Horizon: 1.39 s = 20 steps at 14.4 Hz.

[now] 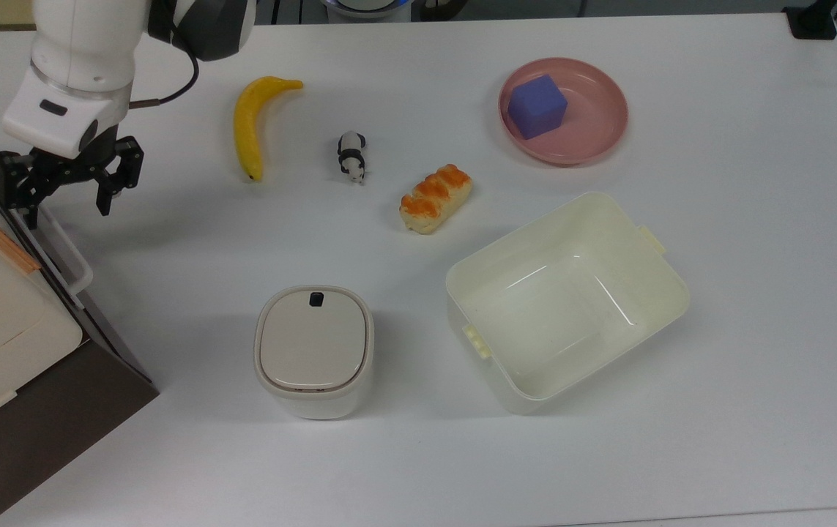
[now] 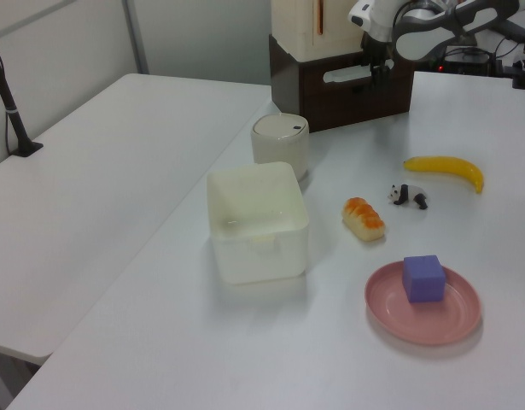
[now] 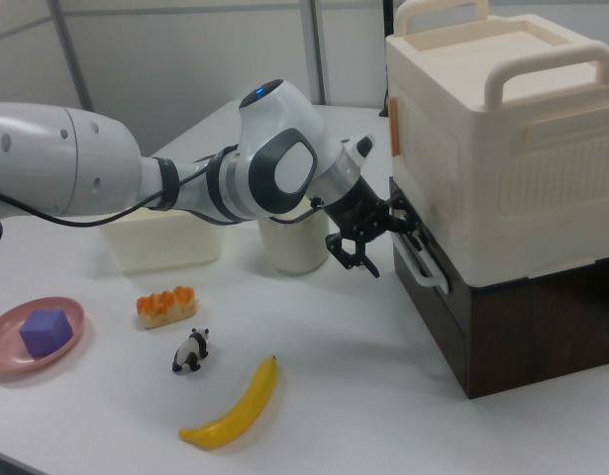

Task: Slide open the drawer
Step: 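Lower the gripper and hook it onto the drawer handle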

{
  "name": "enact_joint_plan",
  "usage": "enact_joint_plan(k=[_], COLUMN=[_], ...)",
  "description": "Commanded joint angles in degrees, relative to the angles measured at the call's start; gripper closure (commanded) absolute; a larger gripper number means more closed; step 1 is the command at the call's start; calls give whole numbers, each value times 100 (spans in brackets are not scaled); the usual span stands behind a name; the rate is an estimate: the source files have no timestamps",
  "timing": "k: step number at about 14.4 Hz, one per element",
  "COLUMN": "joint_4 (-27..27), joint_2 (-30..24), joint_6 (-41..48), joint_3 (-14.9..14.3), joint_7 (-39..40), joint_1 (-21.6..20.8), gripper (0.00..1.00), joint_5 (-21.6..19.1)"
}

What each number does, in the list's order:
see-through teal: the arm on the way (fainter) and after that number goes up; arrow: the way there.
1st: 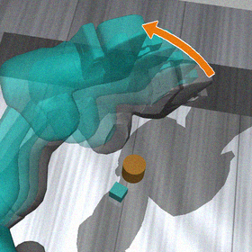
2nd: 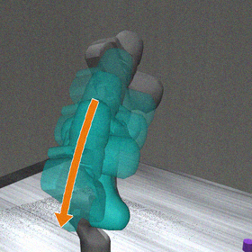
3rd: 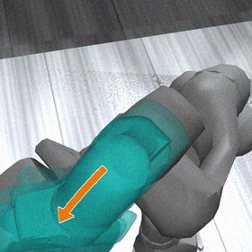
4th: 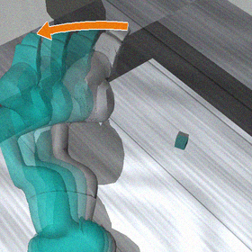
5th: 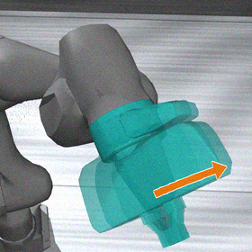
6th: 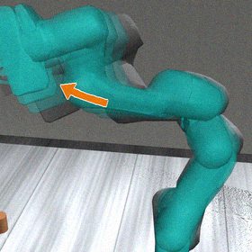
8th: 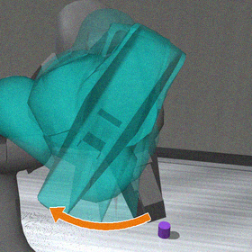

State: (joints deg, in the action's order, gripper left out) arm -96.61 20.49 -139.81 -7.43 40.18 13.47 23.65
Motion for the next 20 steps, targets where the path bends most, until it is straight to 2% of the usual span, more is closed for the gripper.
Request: enact_joint_plan(k=[1, 6, 8, 12, 17, 20], joint_4=[143, 143, 160, 169, 169, 108], joint_2=[95, 104, 183, 227, 218, 131], joint_6=[-161, -161, -161, -178, -187, -187], joint_3=[-57, -57, -48, -57, -48, -31], joint_7=[33, 148, 148, 157, 148, 139], joint_1=[-20, -28, -37, -28, -28, -46], gripper=[22, 47, 66, 90, 98, 98], joint_5=[236, 245, 245, 297, 298, 298])
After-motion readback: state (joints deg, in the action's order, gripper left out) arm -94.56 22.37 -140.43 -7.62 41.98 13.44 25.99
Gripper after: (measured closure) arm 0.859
